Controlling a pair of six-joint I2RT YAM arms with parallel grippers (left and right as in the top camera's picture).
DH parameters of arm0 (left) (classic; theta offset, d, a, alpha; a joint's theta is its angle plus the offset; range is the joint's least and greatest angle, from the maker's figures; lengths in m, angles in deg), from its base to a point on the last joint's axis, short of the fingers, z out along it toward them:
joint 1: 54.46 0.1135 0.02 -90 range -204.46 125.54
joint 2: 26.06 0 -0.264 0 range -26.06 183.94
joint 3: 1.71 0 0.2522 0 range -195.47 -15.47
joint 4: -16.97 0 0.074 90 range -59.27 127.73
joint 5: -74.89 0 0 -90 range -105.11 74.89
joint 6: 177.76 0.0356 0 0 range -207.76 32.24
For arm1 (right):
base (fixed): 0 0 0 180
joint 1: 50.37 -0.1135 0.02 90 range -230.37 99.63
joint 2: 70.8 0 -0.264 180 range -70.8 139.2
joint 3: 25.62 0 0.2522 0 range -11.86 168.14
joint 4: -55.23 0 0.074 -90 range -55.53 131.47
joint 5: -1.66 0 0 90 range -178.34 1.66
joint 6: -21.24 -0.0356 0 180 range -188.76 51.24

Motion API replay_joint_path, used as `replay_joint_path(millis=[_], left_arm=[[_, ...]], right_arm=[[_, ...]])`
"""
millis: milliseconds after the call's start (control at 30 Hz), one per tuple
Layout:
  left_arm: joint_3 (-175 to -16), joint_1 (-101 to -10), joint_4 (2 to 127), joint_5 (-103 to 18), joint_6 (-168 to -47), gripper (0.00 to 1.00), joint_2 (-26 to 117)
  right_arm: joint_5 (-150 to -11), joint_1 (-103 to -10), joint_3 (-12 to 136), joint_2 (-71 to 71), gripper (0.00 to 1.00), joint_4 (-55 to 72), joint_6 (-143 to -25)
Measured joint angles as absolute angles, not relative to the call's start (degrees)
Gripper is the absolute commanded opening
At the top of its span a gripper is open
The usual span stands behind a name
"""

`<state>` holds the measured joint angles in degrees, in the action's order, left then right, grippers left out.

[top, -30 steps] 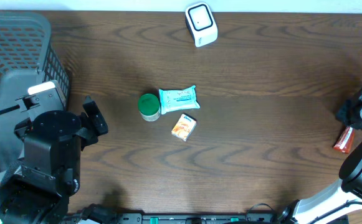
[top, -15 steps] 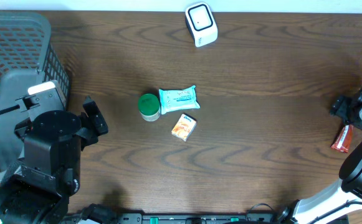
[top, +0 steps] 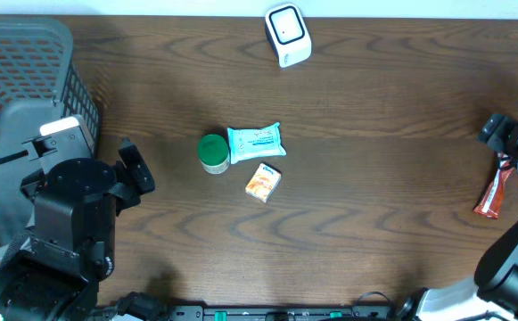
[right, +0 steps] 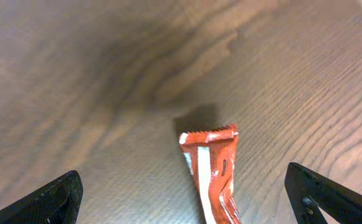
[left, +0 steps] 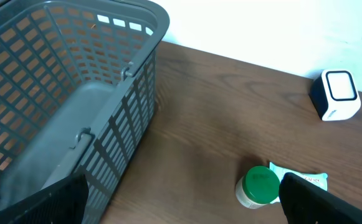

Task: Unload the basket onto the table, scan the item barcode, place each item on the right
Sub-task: 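Release the bar and move the right gripper left toward the orange pack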

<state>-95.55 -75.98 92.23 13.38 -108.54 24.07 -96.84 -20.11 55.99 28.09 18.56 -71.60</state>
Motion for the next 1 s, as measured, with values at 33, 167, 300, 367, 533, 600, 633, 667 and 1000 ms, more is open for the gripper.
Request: replay_joint_path(millis=[33, 167, 300, 367, 533, 600, 633, 667, 1000], left_arm=[[-95.55, -75.98, 92.23, 13.38, -108.54, 0.98, 24.07], [-95.55, -75.98, 92.25, 13.38, -108.54, 0.98, 24.07], [-95.55, -75.98, 92.23, 13.38, -108.54, 0.98, 24.07], [-95.55, -75.98, 92.23, 13.41, -108.54, 0.98, 24.07], [-95.53, -75.98, 92.23, 13.38, -108.54, 0.98, 24.07], [-95.55, -75.98, 92.23, 13.38, -108.54, 0.98, 24.07], [-95.55, -75.98, 92.23, 13.38, -108.54, 0.98, 24.07], [-95.55, -75.98, 92.23, 13.38, -108.54, 0.98, 24.07], [-95.55, -75.98, 92.23, 13.38, -108.54, 0.98, 24.07]], right_arm=[[-96.62, -20.33, 55.99, 27.54, 0.99, 18.56, -71.6], [-95.79, -21.14, 55.99, 26.38, 0.99, 18.49, -71.6], [-95.59, -21.7, 55.99, 25.49, 0.99, 18.23, -71.6], [-95.46, -21.99, 55.99, 24.9, 0.99, 18.21, -71.62], [-95.39, -22.99, 55.99, 23.15, 0.99, 18.18, -71.62], [-95.37, -23.76, 55.99, 22.25, 0.99, 18.05, -71.62], [-95.35, -24.15, 55.99, 21.82, 0.99, 17.92, -71.62], [-95.28, -24.7, 55.99, 21.29, 0.99, 17.77, -71.62], [-95.17, -31.21, 55.99, 14.97, 0.99, 14.4, -71.92]])
